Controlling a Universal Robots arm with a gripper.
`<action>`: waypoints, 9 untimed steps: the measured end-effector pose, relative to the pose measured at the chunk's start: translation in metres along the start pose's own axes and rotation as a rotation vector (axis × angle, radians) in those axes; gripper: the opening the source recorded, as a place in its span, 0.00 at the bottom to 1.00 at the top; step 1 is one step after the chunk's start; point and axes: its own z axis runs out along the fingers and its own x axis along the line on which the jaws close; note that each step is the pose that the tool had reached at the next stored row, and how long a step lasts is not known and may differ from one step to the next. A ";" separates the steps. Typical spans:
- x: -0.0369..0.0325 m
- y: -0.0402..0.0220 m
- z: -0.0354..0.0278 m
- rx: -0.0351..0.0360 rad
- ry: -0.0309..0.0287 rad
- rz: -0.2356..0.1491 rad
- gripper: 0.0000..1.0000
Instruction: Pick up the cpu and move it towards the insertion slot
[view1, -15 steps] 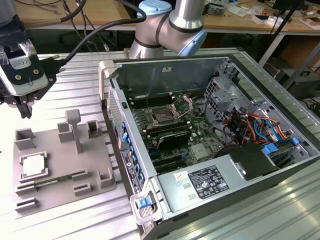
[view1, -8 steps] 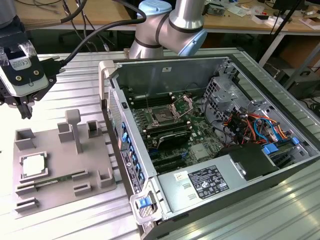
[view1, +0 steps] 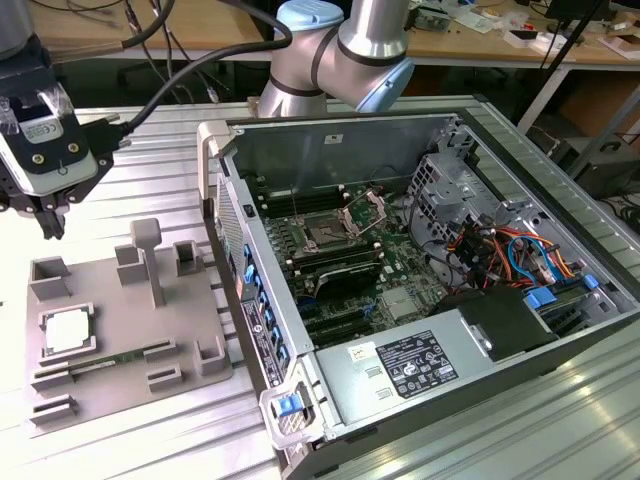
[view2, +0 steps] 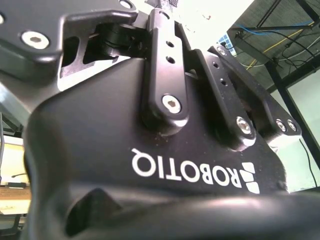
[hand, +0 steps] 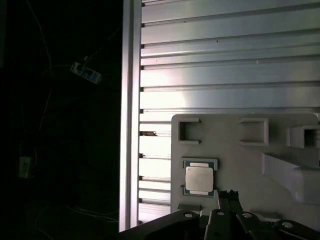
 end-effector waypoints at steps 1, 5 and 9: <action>0.0000 -0.0001 0.0004 0.0000 0.0000 0.000 0.11; 0.0000 -0.0002 0.0011 0.0000 -0.0001 0.000 0.11; 0.0000 -0.0004 0.0018 0.0000 0.0000 0.000 0.11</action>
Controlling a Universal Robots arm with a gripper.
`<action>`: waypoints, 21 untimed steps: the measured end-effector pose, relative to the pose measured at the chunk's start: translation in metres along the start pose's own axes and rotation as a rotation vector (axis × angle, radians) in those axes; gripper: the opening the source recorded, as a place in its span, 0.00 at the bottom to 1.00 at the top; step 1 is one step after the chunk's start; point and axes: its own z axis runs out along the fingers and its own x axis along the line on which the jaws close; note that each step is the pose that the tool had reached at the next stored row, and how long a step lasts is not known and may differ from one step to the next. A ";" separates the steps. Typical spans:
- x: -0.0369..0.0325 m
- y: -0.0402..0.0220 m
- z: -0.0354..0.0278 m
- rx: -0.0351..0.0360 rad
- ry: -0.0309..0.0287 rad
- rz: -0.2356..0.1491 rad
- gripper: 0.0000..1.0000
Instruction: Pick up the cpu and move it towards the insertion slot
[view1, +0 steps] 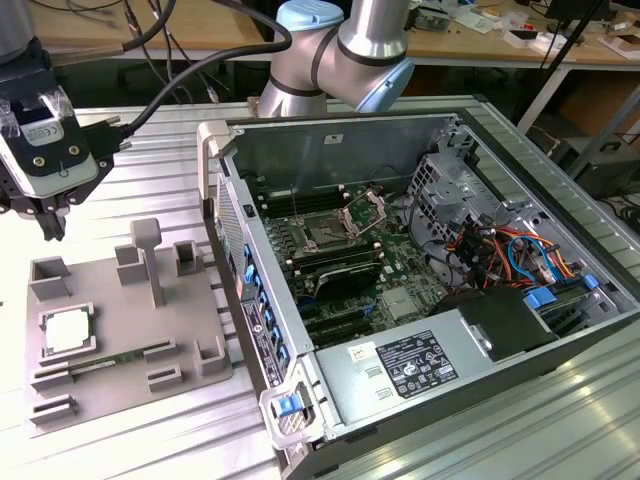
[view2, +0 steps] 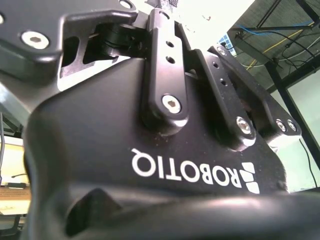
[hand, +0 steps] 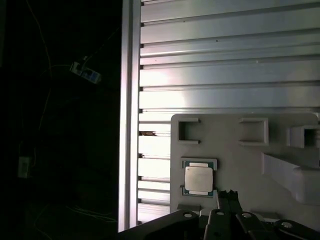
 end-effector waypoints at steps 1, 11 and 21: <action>0.0000 -0.0001 0.0001 0.0000 0.0000 0.000 0.11; 0.0000 -0.0009 0.0026 0.0000 0.0000 0.000 0.11; 0.0000 -0.0015 0.0050 0.0000 0.0000 0.000 0.11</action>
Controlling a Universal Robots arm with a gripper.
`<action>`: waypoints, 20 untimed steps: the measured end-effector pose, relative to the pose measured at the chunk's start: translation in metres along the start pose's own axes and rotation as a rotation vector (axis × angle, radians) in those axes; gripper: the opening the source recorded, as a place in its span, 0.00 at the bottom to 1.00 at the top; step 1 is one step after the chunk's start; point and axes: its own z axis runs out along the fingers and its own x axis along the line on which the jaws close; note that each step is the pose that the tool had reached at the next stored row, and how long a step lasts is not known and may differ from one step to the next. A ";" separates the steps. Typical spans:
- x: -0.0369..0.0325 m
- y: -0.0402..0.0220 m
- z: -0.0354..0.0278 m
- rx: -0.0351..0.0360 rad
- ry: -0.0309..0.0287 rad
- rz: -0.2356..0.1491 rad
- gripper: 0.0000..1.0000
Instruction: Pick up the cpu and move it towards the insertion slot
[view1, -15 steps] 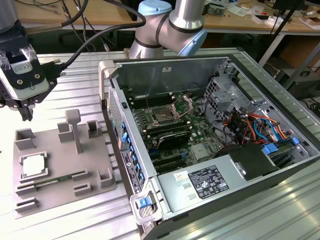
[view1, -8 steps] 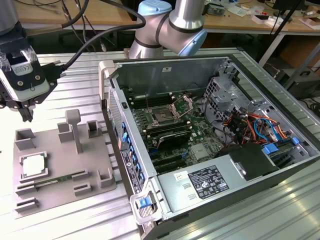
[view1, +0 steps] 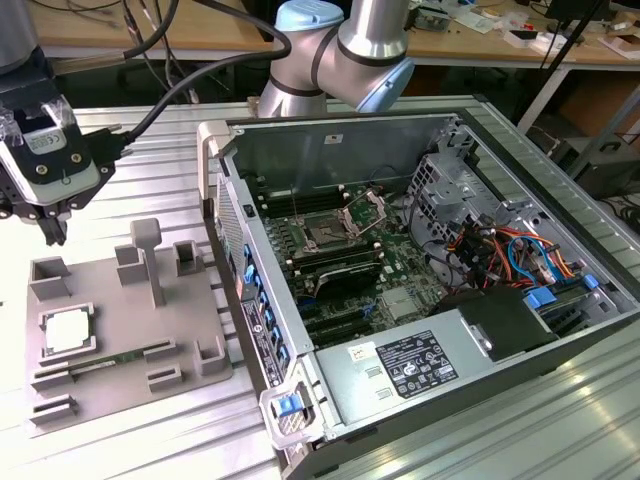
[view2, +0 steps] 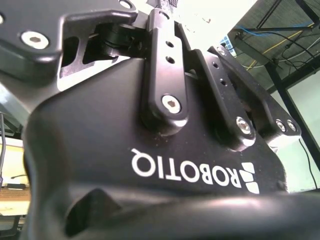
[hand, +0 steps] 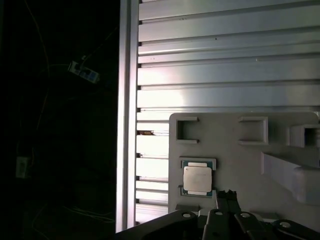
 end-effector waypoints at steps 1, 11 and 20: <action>0.0000 -0.0002 0.0006 0.0000 0.0000 0.000 0.11; 0.0001 -0.0009 0.0037 0.0000 0.0000 0.000 0.11; 0.0013 -0.0031 0.0073 -0.0001 -0.0001 0.000 0.11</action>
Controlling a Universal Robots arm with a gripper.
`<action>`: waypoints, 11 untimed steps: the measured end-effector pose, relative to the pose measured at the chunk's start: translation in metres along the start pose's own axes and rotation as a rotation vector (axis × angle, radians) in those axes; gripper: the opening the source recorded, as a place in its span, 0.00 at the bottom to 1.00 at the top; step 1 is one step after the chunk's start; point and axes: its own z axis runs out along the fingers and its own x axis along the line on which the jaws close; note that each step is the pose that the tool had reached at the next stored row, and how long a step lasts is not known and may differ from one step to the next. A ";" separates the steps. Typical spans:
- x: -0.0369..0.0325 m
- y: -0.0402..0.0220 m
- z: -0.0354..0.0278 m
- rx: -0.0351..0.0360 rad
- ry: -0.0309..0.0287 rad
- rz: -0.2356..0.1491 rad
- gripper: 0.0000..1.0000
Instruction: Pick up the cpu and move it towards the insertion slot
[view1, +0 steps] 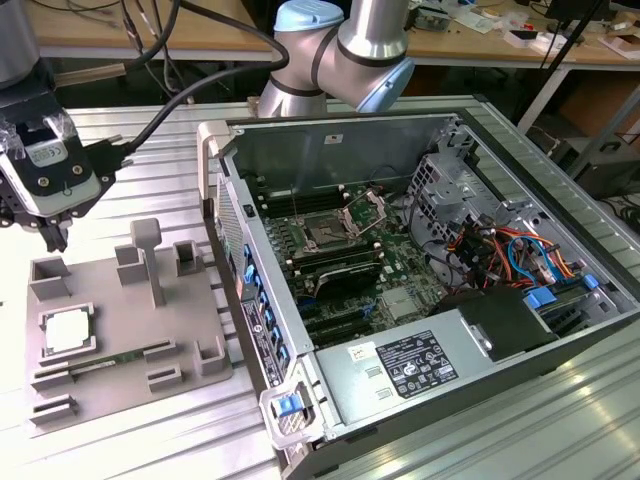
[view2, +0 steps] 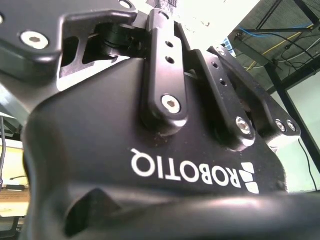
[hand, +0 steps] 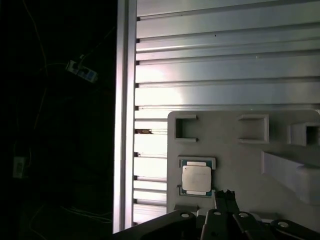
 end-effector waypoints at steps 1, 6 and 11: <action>0.0001 -0.0001 0.0002 0.0000 0.0001 0.000 0.11; 0.0004 -0.0007 0.0016 0.0001 0.0001 0.000 0.11; 0.0005 -0.0009 0.0027 0.0001 0.0001 0.000 0.11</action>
